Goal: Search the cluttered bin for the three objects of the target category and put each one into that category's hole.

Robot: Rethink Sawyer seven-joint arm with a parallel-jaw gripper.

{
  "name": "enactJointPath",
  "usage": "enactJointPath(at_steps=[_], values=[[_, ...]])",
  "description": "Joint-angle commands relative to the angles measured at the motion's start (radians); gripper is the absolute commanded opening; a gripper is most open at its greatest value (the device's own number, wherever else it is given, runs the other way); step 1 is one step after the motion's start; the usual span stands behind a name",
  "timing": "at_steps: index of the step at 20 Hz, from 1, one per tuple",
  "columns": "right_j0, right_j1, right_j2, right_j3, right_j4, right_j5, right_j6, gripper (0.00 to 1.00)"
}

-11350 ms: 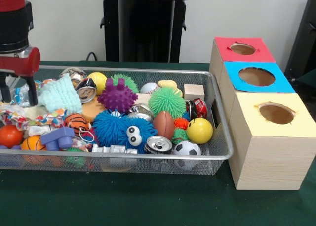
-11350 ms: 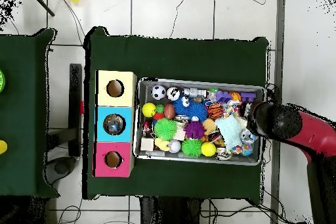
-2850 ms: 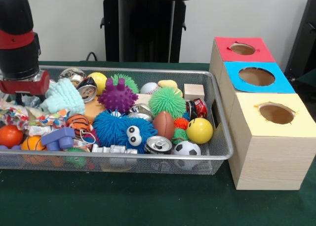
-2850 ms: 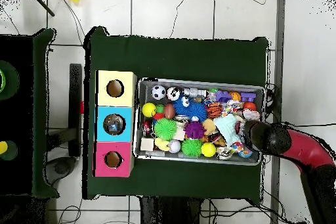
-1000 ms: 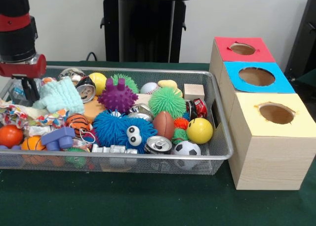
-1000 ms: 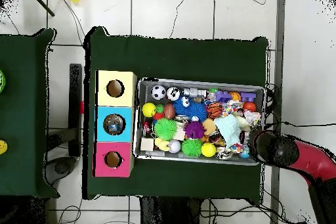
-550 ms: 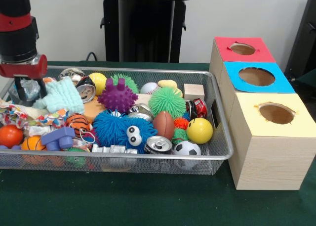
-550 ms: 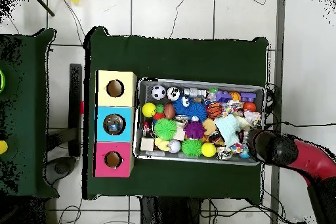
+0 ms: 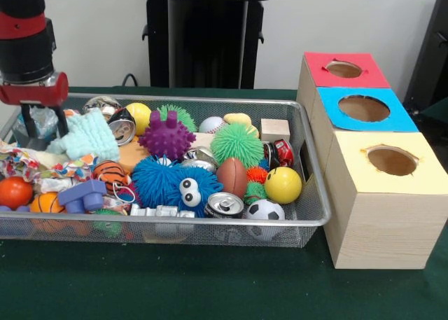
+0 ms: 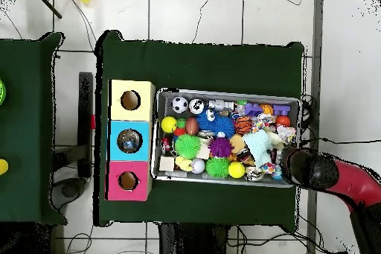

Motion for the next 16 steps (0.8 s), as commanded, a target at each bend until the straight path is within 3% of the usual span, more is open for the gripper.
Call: enactJointPath(at_steps=[1, 7, 16], values=[[-0.031, -0.092, 0.047, 0.146, -0.048, 0.108, -0.231, 1.00], [-0.060, -0.111, 0.055, 0.175, -0.057, 0.098, -0.244, 1.00], [-0.062, -0.029, 0.071, 0.129, -0.082, 0.077, -0.249, 1.00]])
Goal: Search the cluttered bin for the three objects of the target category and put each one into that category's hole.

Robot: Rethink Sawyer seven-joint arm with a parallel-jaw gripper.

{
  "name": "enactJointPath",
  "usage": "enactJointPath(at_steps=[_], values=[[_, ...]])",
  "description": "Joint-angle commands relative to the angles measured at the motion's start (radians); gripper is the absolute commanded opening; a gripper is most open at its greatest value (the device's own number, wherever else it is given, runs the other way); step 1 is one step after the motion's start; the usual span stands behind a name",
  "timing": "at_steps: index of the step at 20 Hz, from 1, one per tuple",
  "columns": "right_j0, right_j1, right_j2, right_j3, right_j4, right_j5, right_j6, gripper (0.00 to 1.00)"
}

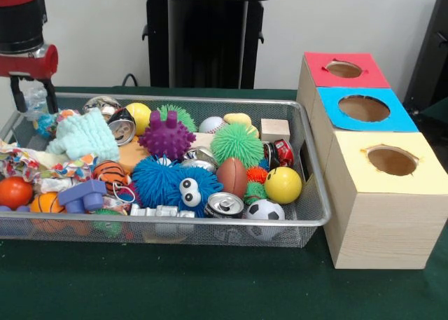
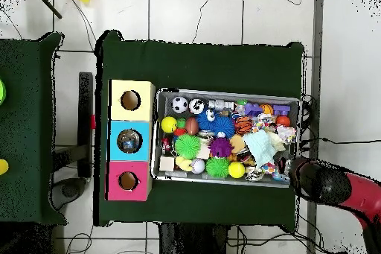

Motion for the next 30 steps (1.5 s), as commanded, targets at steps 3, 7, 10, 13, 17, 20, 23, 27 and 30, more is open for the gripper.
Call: enactJointPath(at_steps=[3, 7, 10, 13, 17, 20, 23, 27, 30], values=[[-0.011, 0.075, 0.070, 0.039, -0.083, 0.079, -0.253, 1.00], [-0.009, 0.068, 0.072, 0.041, -0.092, 0.081, -0.255, 0.00], [-0.005, 0.067, 0.073, 0.041, -0.094, 0.083, -0.250, 0.00], [-0.002, 0.072, 0.075, 0.037, -0.093, 0.090, -0.251, 0.00], [-0.004, 0.065, 0.074, 0.051, -0.098, 0.072, -0.239, 0.00], [-0.006, 0.072, 0.077, 0.053, -0.092, 0.072, -0.235, 0.00], [-0.011, 0.083, 0.084, 0.050, -0.090, 0.069, -0.240, 1.00], [-0.017, 0.085, 0.089, 0.051, -0.089, 0.056, -0.237, 1.00], [-0.018, 0.080, 0.086, 0.054, -0.093, 0.054, -0.234, 1.00]])
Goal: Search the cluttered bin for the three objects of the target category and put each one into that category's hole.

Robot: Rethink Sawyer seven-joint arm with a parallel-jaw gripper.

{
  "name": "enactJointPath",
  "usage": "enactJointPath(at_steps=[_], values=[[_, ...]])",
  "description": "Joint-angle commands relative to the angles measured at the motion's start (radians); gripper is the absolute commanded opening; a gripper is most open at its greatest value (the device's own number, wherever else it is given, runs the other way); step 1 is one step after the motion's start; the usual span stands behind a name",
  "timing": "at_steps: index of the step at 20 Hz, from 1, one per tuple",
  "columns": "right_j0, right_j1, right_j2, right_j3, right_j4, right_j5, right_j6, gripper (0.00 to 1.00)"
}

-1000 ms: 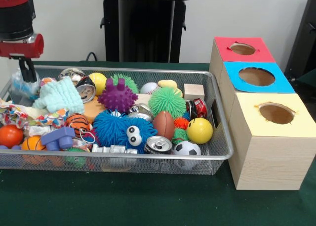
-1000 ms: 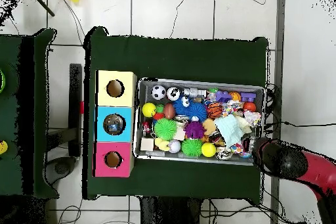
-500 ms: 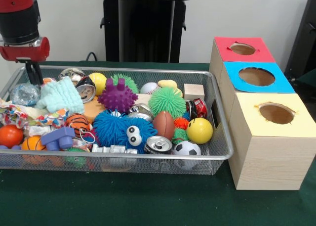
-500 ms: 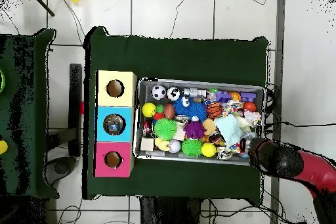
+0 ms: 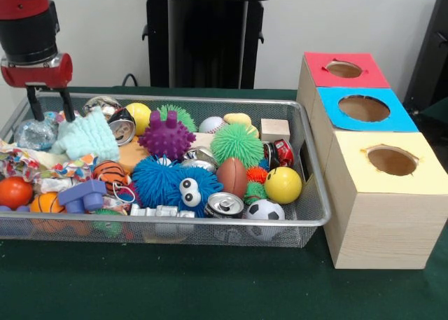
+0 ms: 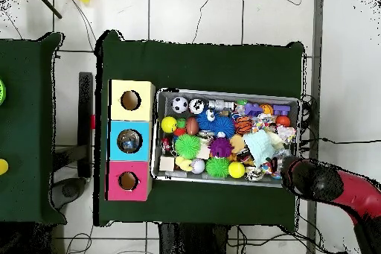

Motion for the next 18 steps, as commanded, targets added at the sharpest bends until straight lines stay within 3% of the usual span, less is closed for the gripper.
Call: enactJointPath(at_steps=[1, 8, 18], values=[[-0.005, 0.030, 0.058, 0.047, -0.100, 0.047, -0.237, 1.00], [0.006, 0.047, 0.048, 0.002, -0.129, 0.046, -0.235, 1.00], [-0.043, 0.029, 0.070, -0.038, -0.144, 0.070, -0.280, 1.00]])
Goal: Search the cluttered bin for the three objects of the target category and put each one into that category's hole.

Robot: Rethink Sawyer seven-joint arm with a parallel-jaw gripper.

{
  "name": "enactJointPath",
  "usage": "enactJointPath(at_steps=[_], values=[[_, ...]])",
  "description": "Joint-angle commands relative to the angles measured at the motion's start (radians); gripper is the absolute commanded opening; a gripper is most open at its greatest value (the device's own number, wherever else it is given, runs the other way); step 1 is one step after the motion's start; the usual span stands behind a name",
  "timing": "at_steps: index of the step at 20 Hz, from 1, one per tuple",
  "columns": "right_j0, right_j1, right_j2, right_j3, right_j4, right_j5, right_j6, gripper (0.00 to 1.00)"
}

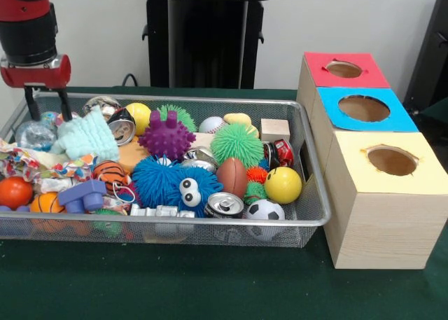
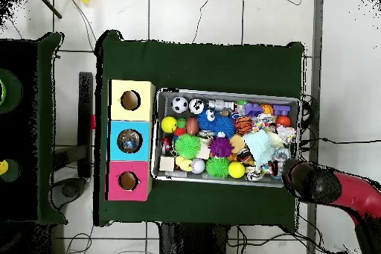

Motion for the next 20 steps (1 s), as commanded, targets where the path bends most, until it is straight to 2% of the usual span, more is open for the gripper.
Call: enactJointPath(at_steps=[1, 5, 9, 13, 20], values=[[-0.038, 0.025, 0.068, -0.037, -0.070, 0.071, -0.283, 1.00], [-0.059, -0.001, 0.071, -0.020, -0.065, 0.080, -0.292, 1.00], [-0.061, 0.011, 0.072, -0.028, -0.078, 0.066, -0.285, 1.00], [-0.023, 0.159, 0.060, -0.119, -0.124, 0.003, -0.247, 1.00], [-0.026, 0.260, 0.077, -0.183, -0.151, -0.027, -0.247, 1.00]])
